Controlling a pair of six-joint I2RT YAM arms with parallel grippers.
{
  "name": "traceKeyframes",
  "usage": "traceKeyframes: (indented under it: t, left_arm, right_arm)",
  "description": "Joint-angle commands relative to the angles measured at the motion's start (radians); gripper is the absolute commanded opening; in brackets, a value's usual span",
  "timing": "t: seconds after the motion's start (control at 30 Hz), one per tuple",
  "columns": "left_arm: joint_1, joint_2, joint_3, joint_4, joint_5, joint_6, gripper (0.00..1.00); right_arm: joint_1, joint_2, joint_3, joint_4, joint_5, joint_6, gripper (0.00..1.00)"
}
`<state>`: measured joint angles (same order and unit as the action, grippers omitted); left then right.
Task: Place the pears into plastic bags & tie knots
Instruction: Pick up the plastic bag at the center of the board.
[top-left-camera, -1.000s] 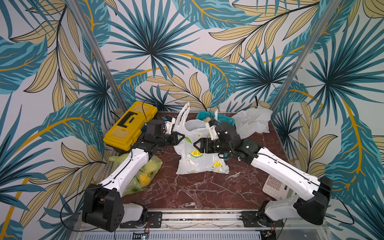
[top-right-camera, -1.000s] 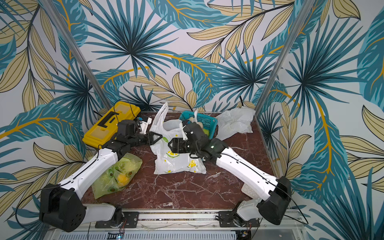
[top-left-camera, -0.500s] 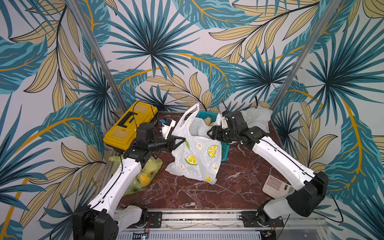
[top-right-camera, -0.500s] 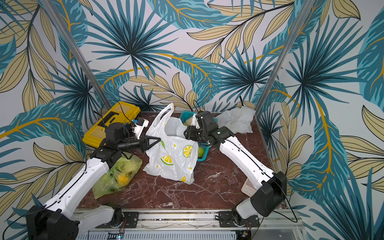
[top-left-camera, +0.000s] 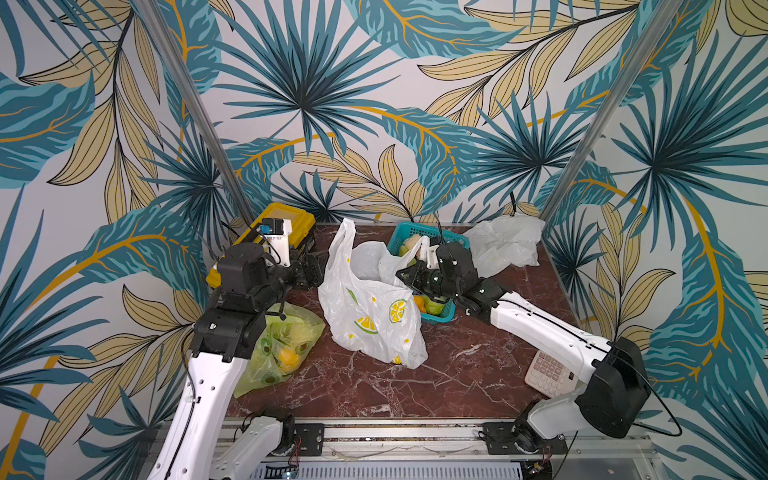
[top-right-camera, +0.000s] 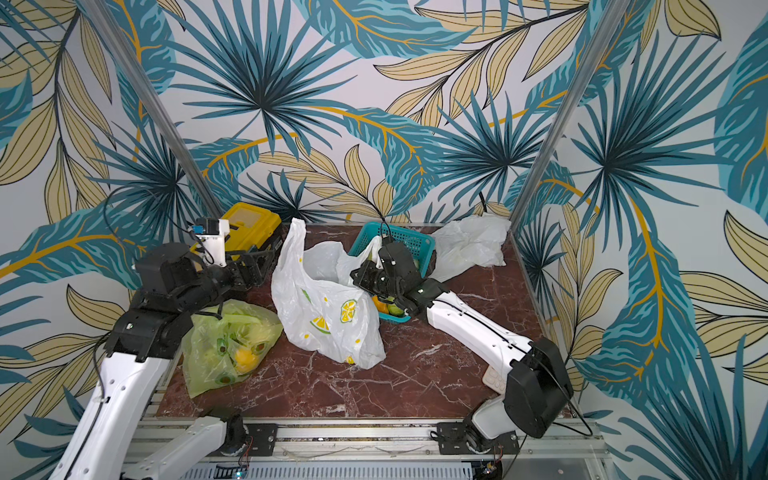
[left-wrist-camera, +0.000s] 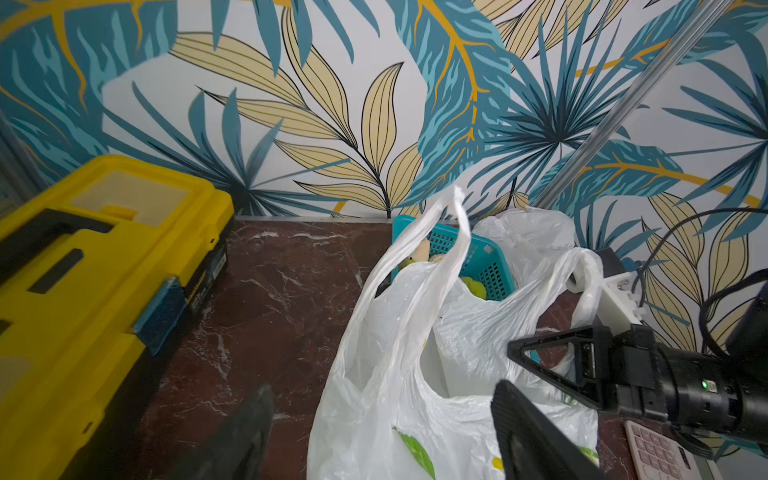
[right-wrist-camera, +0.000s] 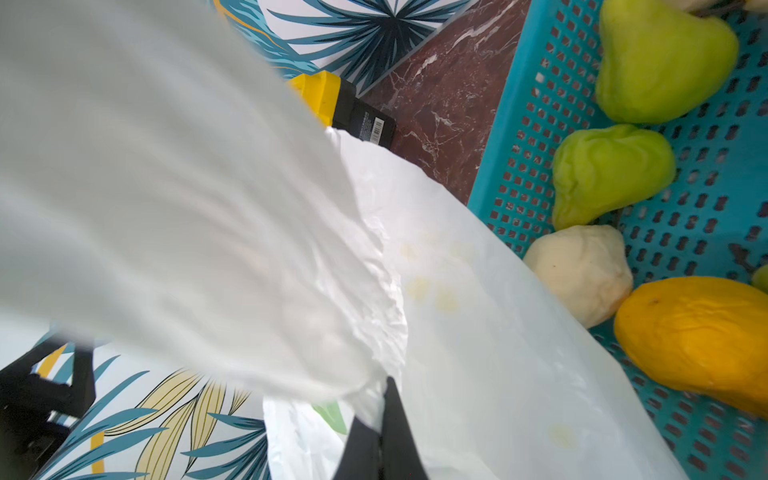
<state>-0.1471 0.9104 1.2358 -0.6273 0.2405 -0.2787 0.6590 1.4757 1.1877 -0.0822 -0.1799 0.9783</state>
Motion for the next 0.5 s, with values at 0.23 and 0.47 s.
traceKeyframes:
  t: [0.23,0.47]
  left_arm:
    - [-0.197,0.112,0.008,-0.096,-0.291,-0.013,0.93]
    - [-0.223,0.311,0.106,-0.094,-0.641,0.007,0.9]
  right_arm:
    - [0.089,-0.01,-0.027,0.091,0.107,0.057,0.0]
    - [0.128,-0.013,-0.053,0.125,0.142,0.088,0.01]
